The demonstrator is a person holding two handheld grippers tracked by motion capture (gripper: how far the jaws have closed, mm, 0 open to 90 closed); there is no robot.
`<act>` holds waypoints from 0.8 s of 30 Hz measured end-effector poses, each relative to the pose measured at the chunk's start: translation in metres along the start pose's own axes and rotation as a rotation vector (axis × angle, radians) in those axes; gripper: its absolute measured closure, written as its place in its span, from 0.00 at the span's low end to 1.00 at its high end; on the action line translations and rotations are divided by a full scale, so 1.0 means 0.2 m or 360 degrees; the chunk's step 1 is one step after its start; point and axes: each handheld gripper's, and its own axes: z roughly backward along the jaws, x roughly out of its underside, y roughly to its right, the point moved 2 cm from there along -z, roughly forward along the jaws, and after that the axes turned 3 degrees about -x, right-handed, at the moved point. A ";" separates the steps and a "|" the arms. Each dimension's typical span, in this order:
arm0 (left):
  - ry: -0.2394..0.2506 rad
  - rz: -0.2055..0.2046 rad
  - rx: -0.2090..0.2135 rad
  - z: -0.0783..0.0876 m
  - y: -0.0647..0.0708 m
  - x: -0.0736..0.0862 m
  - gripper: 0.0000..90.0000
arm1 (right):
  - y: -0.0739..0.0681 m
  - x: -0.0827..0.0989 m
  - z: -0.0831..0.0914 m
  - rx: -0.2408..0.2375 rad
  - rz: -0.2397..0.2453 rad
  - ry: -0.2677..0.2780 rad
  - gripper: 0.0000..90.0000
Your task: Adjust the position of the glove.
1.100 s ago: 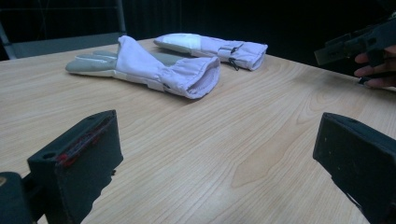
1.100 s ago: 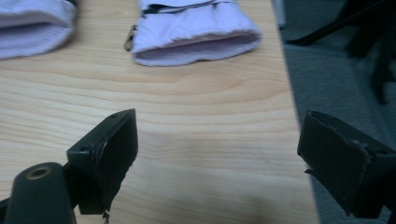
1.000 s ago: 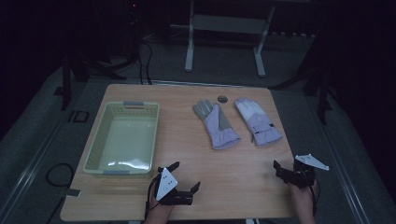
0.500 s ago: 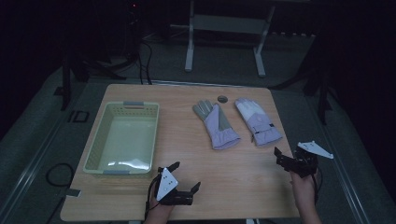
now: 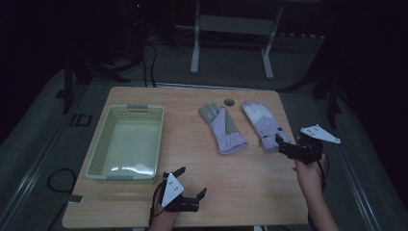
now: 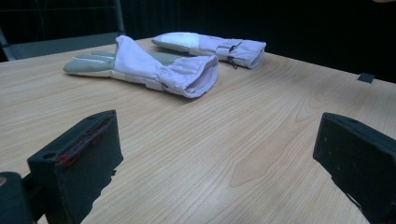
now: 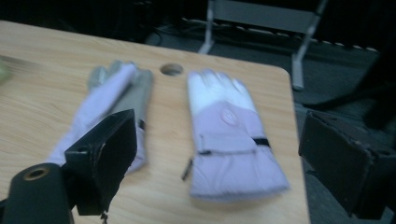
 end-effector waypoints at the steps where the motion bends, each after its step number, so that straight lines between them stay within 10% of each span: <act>1: 0.0000 0.0000 0.0000 0.00 0.00 0.00 0.01 | 0.00 0.00 0.00 0.0000 0.0000 0.0000 0.13; 14: 0.0002 0.0011 0.0009 0.00 0.00 0.00 0.01 | -0.13 -0.15 -0.14 -0.0254 -0.0013 -0.0126 0.13; 24: 0.0005 0.0006 0.0020 0.00 0.00 0.00 0.01 | -0.27 -0.20 -0.30 -0.0239 0.0135 -0.0156 0.16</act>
